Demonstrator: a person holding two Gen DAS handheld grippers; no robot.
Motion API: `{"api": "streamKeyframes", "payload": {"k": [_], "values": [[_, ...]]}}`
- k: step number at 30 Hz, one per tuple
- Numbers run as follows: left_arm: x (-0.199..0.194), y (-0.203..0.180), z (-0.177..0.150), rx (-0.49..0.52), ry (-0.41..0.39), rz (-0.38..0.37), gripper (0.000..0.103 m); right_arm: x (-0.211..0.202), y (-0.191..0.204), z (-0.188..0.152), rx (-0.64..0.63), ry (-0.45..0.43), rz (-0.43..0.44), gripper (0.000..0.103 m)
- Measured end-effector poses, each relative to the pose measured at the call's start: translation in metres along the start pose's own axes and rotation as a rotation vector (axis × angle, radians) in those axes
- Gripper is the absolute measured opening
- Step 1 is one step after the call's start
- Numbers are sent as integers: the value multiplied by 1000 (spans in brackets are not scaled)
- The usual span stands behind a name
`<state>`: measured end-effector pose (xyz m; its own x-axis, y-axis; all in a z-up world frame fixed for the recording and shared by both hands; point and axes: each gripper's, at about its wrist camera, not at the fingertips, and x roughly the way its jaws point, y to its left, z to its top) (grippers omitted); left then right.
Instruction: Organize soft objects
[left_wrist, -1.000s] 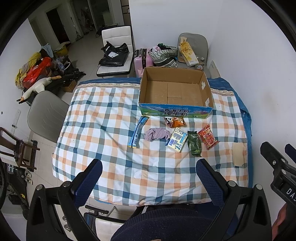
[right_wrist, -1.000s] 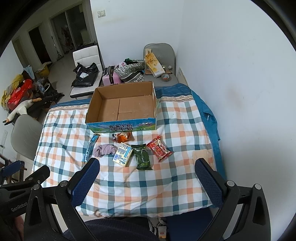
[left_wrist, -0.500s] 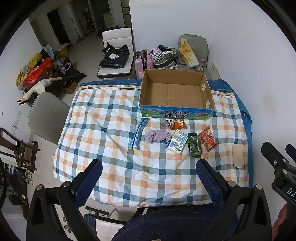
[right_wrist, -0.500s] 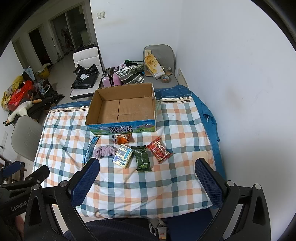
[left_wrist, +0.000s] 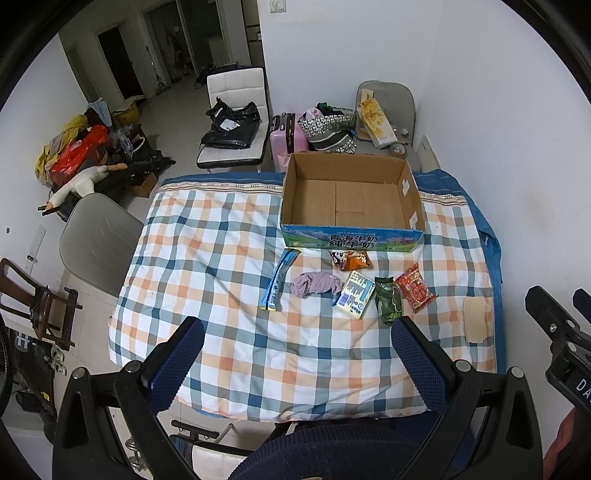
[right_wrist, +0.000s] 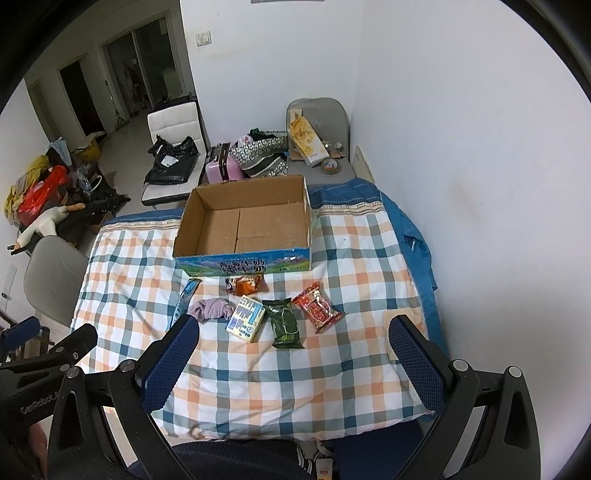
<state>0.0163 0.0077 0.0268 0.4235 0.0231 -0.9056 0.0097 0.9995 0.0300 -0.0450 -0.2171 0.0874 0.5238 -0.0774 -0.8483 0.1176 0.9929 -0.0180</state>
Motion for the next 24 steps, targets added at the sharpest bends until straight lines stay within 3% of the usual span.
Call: {"api": "streamKeyframes", "payload": {"k": [24], "values": [[-9, -2, -2, 3, -39, 8, 103, -10, 0, -4, -2, -32, 2, 103]]}}
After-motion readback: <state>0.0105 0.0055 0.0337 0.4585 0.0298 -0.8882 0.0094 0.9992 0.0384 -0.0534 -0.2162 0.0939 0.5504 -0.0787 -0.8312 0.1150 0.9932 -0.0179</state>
